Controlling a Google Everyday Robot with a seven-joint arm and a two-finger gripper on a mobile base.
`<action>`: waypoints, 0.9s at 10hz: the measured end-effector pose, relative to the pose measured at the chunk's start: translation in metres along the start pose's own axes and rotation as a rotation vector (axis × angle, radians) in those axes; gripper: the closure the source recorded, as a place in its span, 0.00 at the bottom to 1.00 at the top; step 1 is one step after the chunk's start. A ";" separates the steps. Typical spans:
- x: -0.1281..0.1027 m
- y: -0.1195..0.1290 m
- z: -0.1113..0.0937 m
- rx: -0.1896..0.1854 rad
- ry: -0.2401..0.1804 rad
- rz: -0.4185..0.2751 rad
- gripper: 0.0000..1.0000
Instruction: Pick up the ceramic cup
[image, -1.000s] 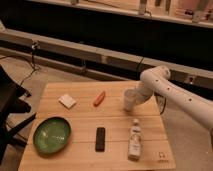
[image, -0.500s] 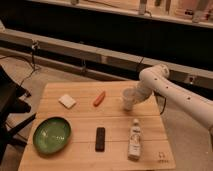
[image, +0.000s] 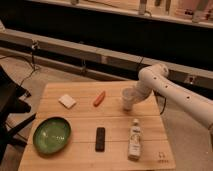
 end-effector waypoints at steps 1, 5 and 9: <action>-0.001 -0.002 0.000 0.000 -0.001 -0.004 1.00; -0.003 -0.004 -0.002 -0.001 0.000 -0.016 1.00; -0.005 -0.008 -0.004 0.000 -0.001 -0.030 1.00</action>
